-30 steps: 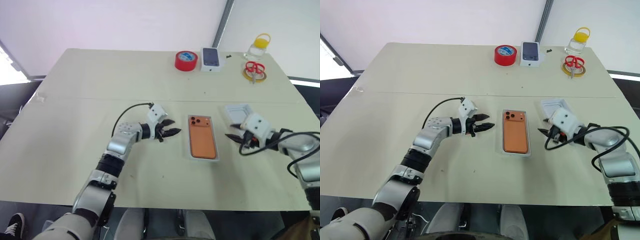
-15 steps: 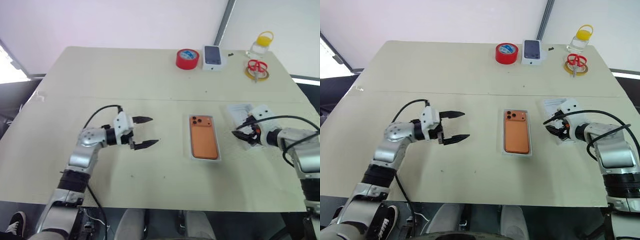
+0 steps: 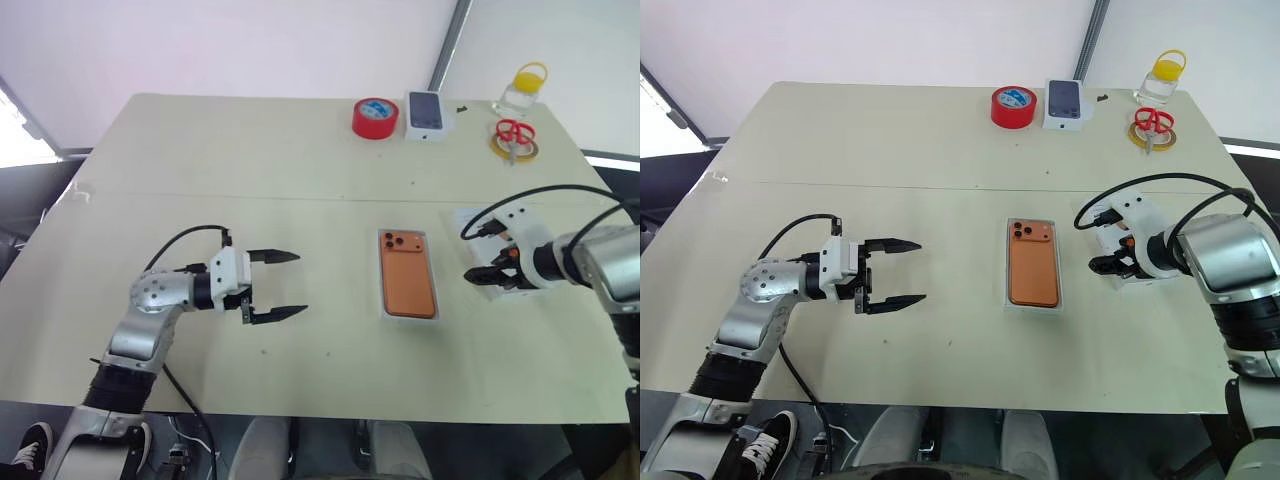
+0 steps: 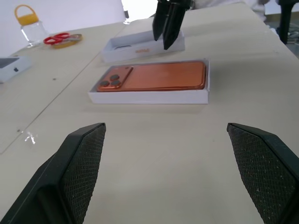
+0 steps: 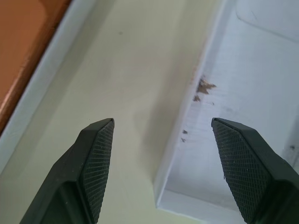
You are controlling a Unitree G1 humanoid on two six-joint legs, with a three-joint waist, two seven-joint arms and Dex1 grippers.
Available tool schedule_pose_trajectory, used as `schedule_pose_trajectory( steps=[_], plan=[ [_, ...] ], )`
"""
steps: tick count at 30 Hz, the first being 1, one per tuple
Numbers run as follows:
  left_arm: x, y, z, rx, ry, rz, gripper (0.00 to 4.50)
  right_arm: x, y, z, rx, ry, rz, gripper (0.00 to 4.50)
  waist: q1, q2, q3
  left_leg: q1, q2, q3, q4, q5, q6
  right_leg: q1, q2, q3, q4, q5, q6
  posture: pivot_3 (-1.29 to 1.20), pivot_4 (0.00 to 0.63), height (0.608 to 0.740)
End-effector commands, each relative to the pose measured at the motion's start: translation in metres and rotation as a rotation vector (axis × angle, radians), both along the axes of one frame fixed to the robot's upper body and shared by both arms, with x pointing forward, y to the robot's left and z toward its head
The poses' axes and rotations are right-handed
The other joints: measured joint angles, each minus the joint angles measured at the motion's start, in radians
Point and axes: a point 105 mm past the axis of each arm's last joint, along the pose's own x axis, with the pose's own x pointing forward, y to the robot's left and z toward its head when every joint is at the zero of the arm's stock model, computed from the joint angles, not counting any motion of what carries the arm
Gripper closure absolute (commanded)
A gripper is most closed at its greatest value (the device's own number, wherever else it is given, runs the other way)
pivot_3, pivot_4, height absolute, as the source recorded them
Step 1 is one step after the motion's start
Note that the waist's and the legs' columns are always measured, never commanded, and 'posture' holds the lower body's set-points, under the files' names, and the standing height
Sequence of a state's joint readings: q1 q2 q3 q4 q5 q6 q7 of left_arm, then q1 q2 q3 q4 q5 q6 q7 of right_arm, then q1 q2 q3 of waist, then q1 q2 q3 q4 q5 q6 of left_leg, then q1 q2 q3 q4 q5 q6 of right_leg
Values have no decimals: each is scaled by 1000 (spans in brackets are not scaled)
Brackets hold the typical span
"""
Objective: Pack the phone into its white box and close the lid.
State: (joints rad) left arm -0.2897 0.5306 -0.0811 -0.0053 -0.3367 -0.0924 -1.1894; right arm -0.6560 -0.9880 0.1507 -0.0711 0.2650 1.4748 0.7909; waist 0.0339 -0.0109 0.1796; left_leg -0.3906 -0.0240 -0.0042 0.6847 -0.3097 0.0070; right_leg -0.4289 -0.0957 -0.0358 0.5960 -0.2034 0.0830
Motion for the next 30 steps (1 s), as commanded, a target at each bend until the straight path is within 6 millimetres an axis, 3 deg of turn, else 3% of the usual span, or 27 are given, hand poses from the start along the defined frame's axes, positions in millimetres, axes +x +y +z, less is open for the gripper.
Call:
schedule_pose_trajectory(
  steps=[1,11,14,18,22,25,30],
  plan=[
    [-3,-5,11,-67,-10,31,129,-4,6,-4,16,68,-24,1025,1,0,0,0,0,0,0,0,0,0,0,0,0,1,1,0,150,740],
    [-16,0,1,-59,24,93,129,9,4,-12,-11,76,-48,1025,-1,0,0,1,0,0,0,0,0,0,0,0,1,0,0,0,150,740],
    [-17,-2,3,-64,22,99,75,10,0,-16,-22,79,-54,2306,-2,0,0,1,0,0,1,0,0,1,1,0,1,0,-1,0,150,740],
    [-18,-3,2,-65,31,106,75,9,-4,-24,-35,91,-62,4364,-16,-1,-1,1,0,0,1,0,0,1,1,0,1,2,1,0,150,740],
    [-20,-2,0,-58,34,114,75,8,-5,-28,-23,88,-84,4445,-23,-1,-1,1,0,0,1,0,0,1,1,0,0,2,2,0,150,740],
    [-19,-2,1,-57,35,117,75,8,7,-24,140,97,-110,4445,-22,-3,-2,1,0,0,1,0,0,2,1,0,0,2,2,0,150,740],
    [-17,-3,-1,-48,46,109,75,7,7,-23,187,84,-129,4445,-24,-3,-2,2,2,0,1,0,0,2,3,0,1,2,1,0,150,740]
  ],
)
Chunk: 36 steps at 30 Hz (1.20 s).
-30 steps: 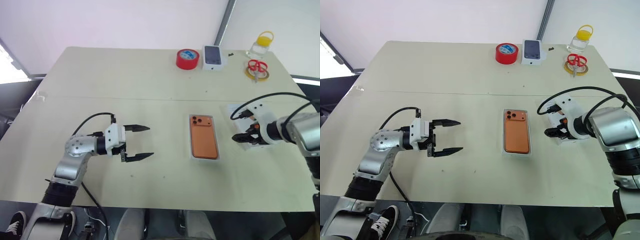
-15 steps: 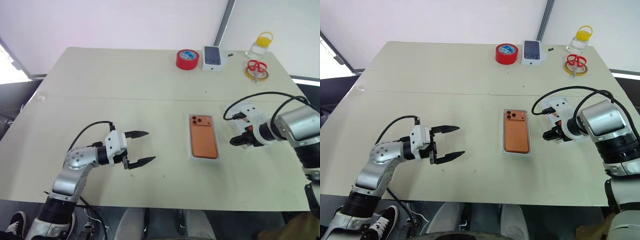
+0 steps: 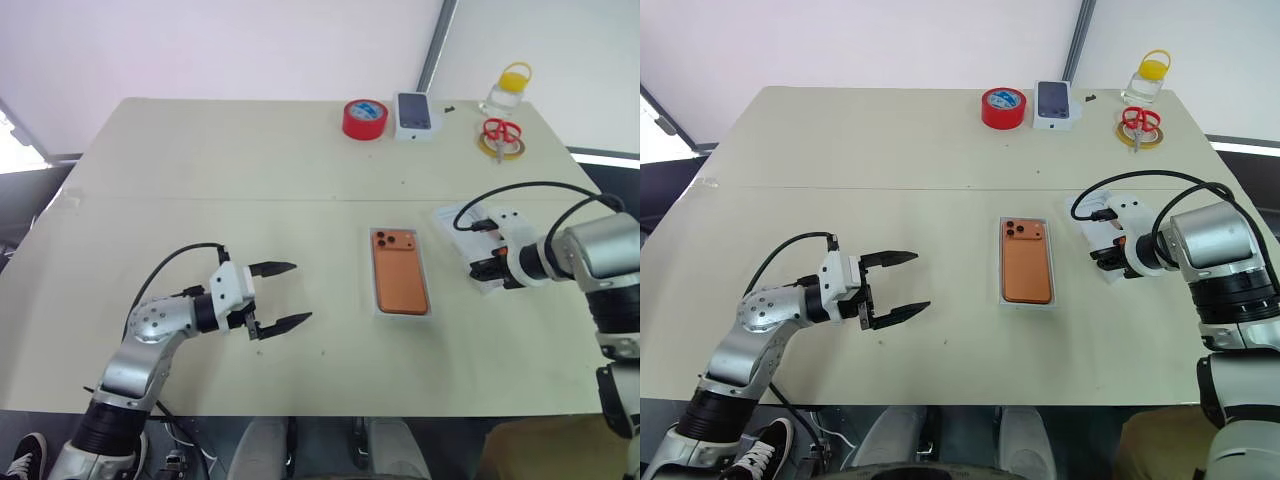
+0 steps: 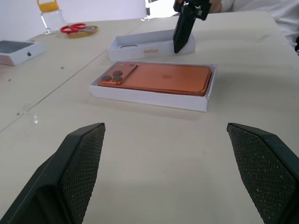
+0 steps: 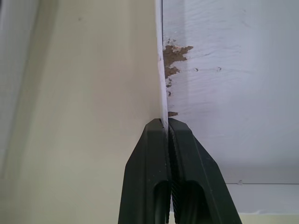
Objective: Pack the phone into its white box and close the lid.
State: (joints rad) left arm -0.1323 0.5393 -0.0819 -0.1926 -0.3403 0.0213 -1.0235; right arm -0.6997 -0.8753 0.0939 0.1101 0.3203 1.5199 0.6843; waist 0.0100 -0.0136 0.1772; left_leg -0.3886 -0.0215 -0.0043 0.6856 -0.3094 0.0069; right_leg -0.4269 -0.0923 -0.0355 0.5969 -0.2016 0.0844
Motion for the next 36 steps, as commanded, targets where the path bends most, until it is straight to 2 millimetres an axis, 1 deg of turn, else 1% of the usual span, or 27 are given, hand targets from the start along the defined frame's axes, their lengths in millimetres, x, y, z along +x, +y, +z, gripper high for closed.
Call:
schedule_pose_trajectory(
  steps=[1,6,7,10,13,17,19,21,23,24,25,27,31,33,34,35,36],
  plan=[
    [0,-3,9,-10,-23,-18,75,-3,7,-2,59,11,3,4445,0,0,0,0,1,0,0,0,0,0,1,0,0,0,0,0,150,740],
    [3,-5,9,-15,-20,-26,75,-1,8,4,99,-17,-22,4445,-1,0,0,0,1,0,0,0,0,0,2,0,0,0,0,0,150,740],
    [4,-6,9,-15,-19,-29,75,0,4,7,90,-37,-38,4445,-1,0,0,0,1,0,0,0,0,0,2,0,0,0,0,0,150,740],
    [6,-7,9,-14,-20,-36,75,5,-2,18,136,-84,-104,4445,0,1,0,0,1,0,0,0,0,0,2,1,0,0,0,0,150,740],
    [9,-7,10,-19,-23,-39,75,12,3,30,195,-138,-141,4445,0,1,0,0,1,0,0,0,0,0,2,1,0,0,0,0,150,740],
    [16,-9,12,-29,-22,-46,75,25,20,55,333,-275,-150,4445,-1,1,0,0,1,0,0,0,0,-1,2,2,1,1,-1,0,150,740],
    [20,-10,14,-38,-25,-45,75,28,27,67,382,-359,-138,4445,0,2,0,0,1,0,0,0,0,-1,3,2,1,1,0,0,150,740],
    [25,-11,18,-48,-27,-46,75,29,42,80,508,-437,-113,4445,1,2,0,0,1,0,-1,0,0,-2,3,2,2,2,1,0,150,740],
    [30,-12,19,-59,-12,-35,75,25,61,83,645,-471,-71,4445,1,2,0,-1,1,0,-1,0,0,-2,3,2,2,2,1,0,150,740],
    [32,-13,19,-58,-19,-35,75,21,68,78,668,-470,-60,4445,1,3,0,0,1,0,-1,0,0,-2,3,2,3,2,2,0,150,740],
    [32,-13,20,-65,-15,-43,334,18,74,75,697,-479,-59,4485,1,3,0,-1,1,0,-1,0,0,-2,3,2,3,2,2,0,150,740],
    [35,-11,22,-88,17,-38,901,14,91,72,839,-480,-47,4500,0,3,0,-1,1,0,-1,0,0,-2,3,2,3,2,2,0,150,740],
    [41,-12,26,-109,23,-20,2842,-1,125,69,1032,-455,23,4500,-2,4,0,0,1,0,-1,0,0,-2,2,3,3,2,2,0,150,740],
    [42,-13,29,-123,32,-19,3838,-13,142,66,1118,-425,58,4500,-5,4,0,0,1,-1,-1,0,0,-2,3,3,4,2,2,0,150,740],
    [42,-13,30,-125,28,-16,4438,-20,150,63,1147,-407,76,4500,-7,4,0,0,1,-1,-1,0,0,-2,3,3,5,2,2,0,150,740],
    [41,-14,30,-131,38,-22,4476,-28,159,62,1191,-386,103,4500,-8,5,0,0,1,-1,-1,0,0,-2,3,3,5,2,2,0,150,740],
    [41,-14,31,-127,30,-15,4476,-37,165,65,1231,-386,112,4500,-7,5,0,0,1,-1,-2,0,0,-2,3,3,5,2,2,0,150,740]
  ],
)
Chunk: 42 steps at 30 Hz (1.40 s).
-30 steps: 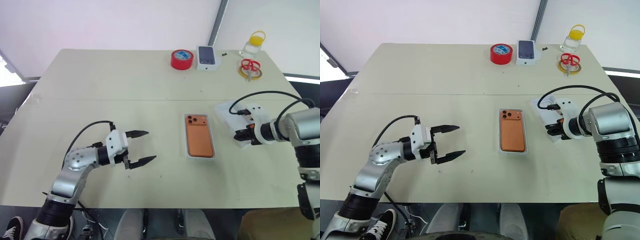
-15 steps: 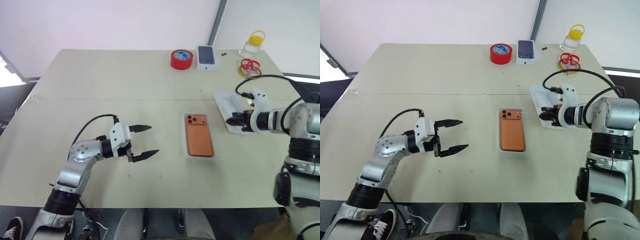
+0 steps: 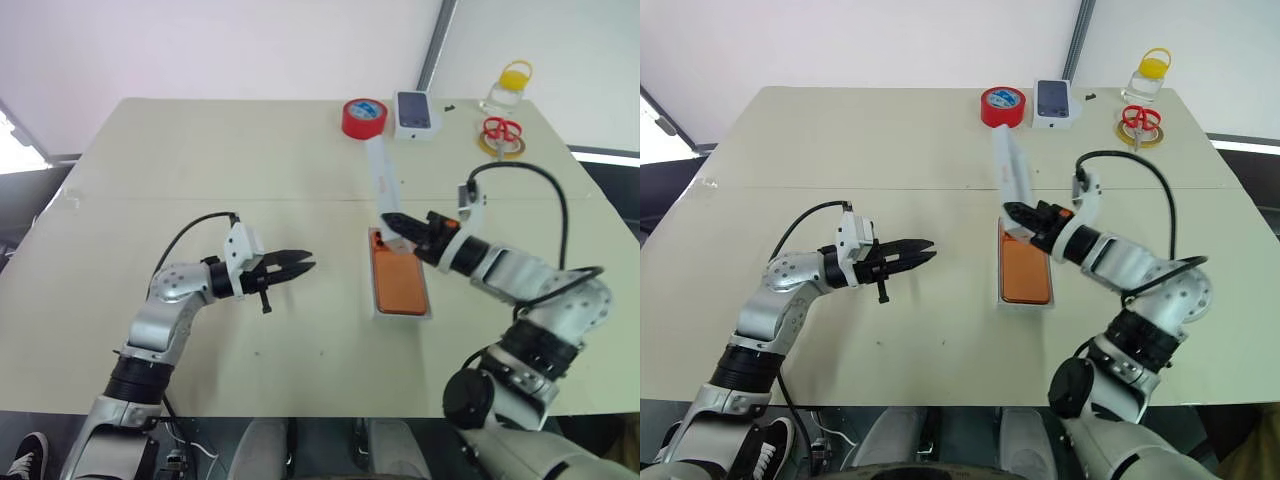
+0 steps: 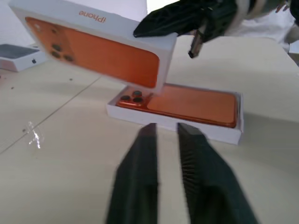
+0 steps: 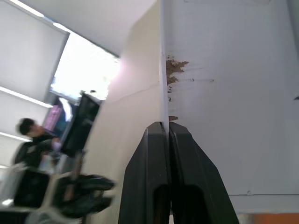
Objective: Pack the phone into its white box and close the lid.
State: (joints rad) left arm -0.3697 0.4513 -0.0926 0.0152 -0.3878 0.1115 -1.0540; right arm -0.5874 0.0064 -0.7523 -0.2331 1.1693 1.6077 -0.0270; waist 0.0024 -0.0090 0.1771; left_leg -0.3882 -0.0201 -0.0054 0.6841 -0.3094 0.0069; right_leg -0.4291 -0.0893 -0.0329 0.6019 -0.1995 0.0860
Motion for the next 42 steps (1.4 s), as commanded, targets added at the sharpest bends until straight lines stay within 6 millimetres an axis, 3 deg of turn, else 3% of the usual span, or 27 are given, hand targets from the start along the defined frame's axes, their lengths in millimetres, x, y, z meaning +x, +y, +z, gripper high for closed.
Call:
schedule_pose_trajectory(
  steps=[1,6,10,13,17,23,29,32,38,41,42],
  plan=[
    [0,0,12,-25,-40,17,4476,-32,20,19,111,-58,80,4500,0,1,0,0,0,0,0,0,0,0,0,0,0,0,0,0,150,740],
    [5,-4,16,-41,-65,70,4476,-66,43,8,151,61,139,4500,-15,1,1,-1,-2,2,0,0,0,1,-2,2,-3,0,0,0,150,740],
    [2,-6,21,-68,-70,57,4476,-79,42,-11,162,142,115,4500,-16,1,0,1,0,2,0,0,0,1,1,2,-3,0,1,0,150,740],
    [1,-7,21,-72,-72,55,4476,-87,41,-14,154,136,150,4500,-15,1,0,1,1,2,0,0,0,1,2,2,-3,0,0,0,150,740],
    [-3,-19,6,-54,-41,40,4476,-65,28,-25,143,201,88,4500,-14,1,0,1,1,2,1,0,0,1,2,3,-3,-1,0,0,150,740],
    [-7,-40,-17,-37,2,2,4476,-63,10,-47,59,283,54,4500,-4,1,-1,0,1,2,1,0,0,1,1,3,-4,-1,0,0,150,740],
    [2,-65,-25,-54,-5,-26,4476,-57,-11,-58,20,331,-41,4500,16,-1,-3,1,0,2,1,0,0,4,0,2,-6,-1,-1,0,150,740],
    [7,-74,-24,-74,-16,-38,4500,-55,-24,-61,19,345,-100,3546,14,-3,-4,1,0,2,2,0,0,4,0,2,-6,-1,-1,0,150,740],
    [17,-97,-19,-113,-23,-48,4500,-56,-58,-50,-88,269,-124,611,13,-4,-6,1,0,2,3,0,1,5,0,2,-6,-1,0,0,150,740],
    [20,-114,-17,-131,-19,-59,4500,-50,-93,-41,-318,140,-132,611,13,-3,-6,1,-1,3,3,0,1,4,0,2,-6,-1,0,0,150,740],
    [20,-117,-17,-136,-15,-60,4500,-43,-103,-34,-310,117,-162,611,13,-5,-6,1,0,3,3,0,1,4,0,2,-6,-1,0,0,150,740]
  ],
)
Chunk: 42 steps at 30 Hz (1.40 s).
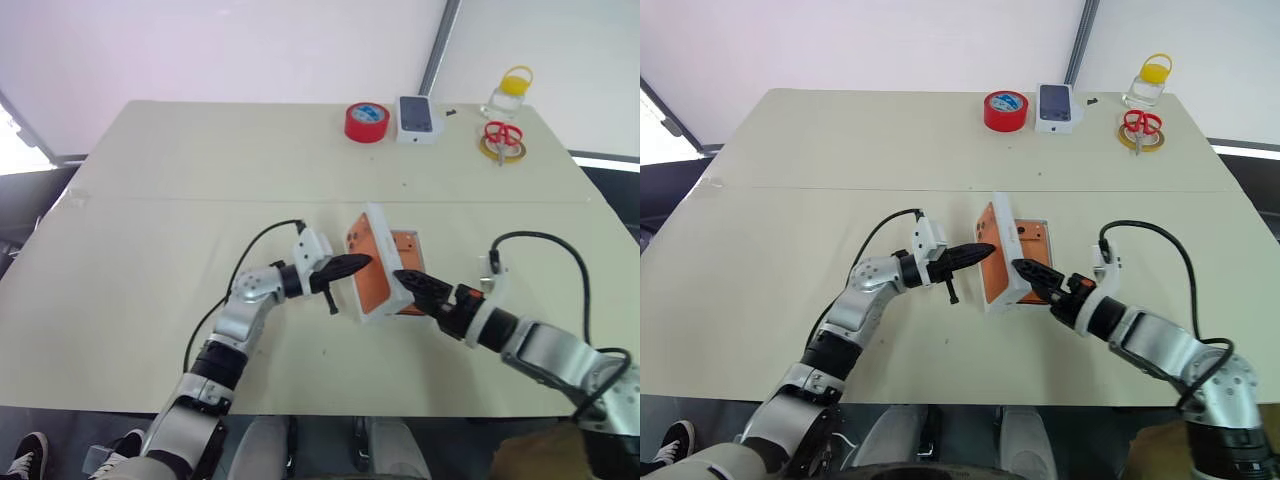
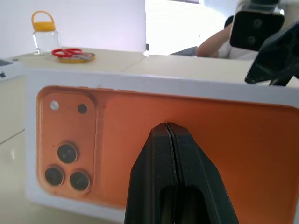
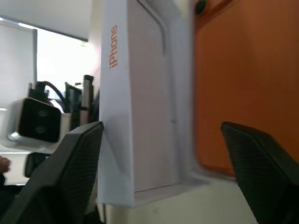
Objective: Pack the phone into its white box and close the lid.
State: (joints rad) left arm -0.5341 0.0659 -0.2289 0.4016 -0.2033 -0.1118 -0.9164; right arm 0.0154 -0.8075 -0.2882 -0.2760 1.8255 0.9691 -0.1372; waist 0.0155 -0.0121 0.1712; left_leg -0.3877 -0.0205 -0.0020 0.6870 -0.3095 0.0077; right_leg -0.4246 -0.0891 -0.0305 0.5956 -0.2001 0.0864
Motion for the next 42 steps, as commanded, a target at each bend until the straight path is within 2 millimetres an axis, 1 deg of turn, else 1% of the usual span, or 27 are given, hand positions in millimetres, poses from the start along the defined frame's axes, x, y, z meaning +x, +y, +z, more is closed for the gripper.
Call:
schedule_pose_trajectory(
  steps=[1,2,4,6,7,8,9,10,13,15,17,19,21,23,27,30,32,36,38,42],
  plan=[
    [0,-17,5,-13,-12,-21,4500,20,-32,20,-43,-111,-61,611,-4,-3,1,0,0,0,0,0,0,0,1,0,0,0,0,0,150,740],
    [0,-20,2,-16,18,-28,4500,29,-39,27,-31,-143,-95,611,-7,-3,1,0,1,0,0,0,0,0,2,0,0,0,0,0,150,740],
    [-4,-26,0,-21,35,-49,4500,42,-44,34,-136,-215,-103,611,-7,-1,0,1,1,0,0,0,0,0,2,0,0,0,1,0,150,740],
    [-7,-28,-2,-2,21,-59,4500,51,-43,34,-214,-262,-112,1129,-2,-1,0,0,2,-1,0,0,0,-1,3,0,1,0,1,0,150,740],
    [-7,-25,-3,5,19,-57,4500,54,-39,32,-296,-301,-89,1459,-1,-1,0,0,2,-1,0,0,0,-1,4,-1,1,1,1,0,150,740],
    [-6,-22,-2,8,13,-49,4500,56,-35,31,-403,-353,-55,1897,-1,-1,0,0,3,-2,-1,0,0,-2,4,-1,1,1,1,0,150,740],
    [-4,-17,-1,6,18,-38,4500,59,-33,27,-546,-417,-13,2405,-2,-1,0,0,3,-2,-1,0,0,-2,4,-1,1,1,1,0,150,740],
    [-2,-12,0,9,18,-26,4500,62,-31,26,-637,-468,10,2927,-2,-1,0,-1,3,-2,-1,0,0,-2,4,-1,1,1,1,0,150,740],
    [0,7,2,14,19,11,4500,74,-32,29,-714,-568,15,4360,-4,-1,0,-1,2,-1,-1,0,0,-3,3,0,1,1,1,0,150,740],
    [-3,17,2,33,5,19,4500,79,-33,32,-787,-629,30,4439,-3,-1,0,-1,1,0,-1,0,0,-3,2,0,1,1,1,0,150,740],
    [-4,29,-2,64,10,37,4500,82,-35,29,-808,-634,46,4439,-1,-1,0,-1,1,0,-1,0,0,-3,1,0,1,1,1,0,150,740],
    [-1,38,-8,104,10,80,4500,81,-36,24,-824,-613,71,4439,0,-1,0,-1,1,-1,-1,0,0,-3,1,0,1,1,1,0,150,740],
    [9,42,-16,148,-14,149,4500,80,-36,20,-808,-588,79,4439,1,-1,0,-1,1,-1,-1,0,0,-3,1,0,1,1,1,0,150,740],
    [15,37,-24,152,20,168,4500,78,-31,16,-756,-564,96,4439,1,-1,0,-1,0,-1,-1,0,0,-2,1,0,1,1,1,0,150,740],
    [18,21,-32,159,34,153,4500,69,-20,8,-774,-561,155,4439,0,-1,0,-1,0,-1,-1,0,0,-2,0,0,1,1,1,0,150,740],
    [17,10,-36,165,45,125,4500,66,-17,9,-769,-563,154,4439,0,-1,0,-1,0,-1,-1,0,0,-2,0,-1,1,1,1,0,150,740],
    [18,4,-34,163,35,119,4500,66,-16,11,-754,-559,139,4439,0,-1,0,-1,0,-1,-1,0,0,-2,0,-1,1,1,1,0,150,740],
    [25,-4,-24,139,27,130,4500,65,-14,13,-767,-559,130,4439,3,-1,0,-1,0,-1,0,0,0,-2,0,-1,1,1,1,0,150,740],
    [29,-7,-21,136,20,138,4500,65,-13,11,-776,-554,126,4439,0,-1,0,-1,0,-1,0,0,0,-2,0,-1,1,1,1,0,150,740],
    [32,-11,-18,133,19,138,4500,73,-20,5,-823,-533,84,4439,-1,-1,0,-1,0,-1,0,0,0,-2,0,-1,1,1,1,0,150,740]
  ],
)
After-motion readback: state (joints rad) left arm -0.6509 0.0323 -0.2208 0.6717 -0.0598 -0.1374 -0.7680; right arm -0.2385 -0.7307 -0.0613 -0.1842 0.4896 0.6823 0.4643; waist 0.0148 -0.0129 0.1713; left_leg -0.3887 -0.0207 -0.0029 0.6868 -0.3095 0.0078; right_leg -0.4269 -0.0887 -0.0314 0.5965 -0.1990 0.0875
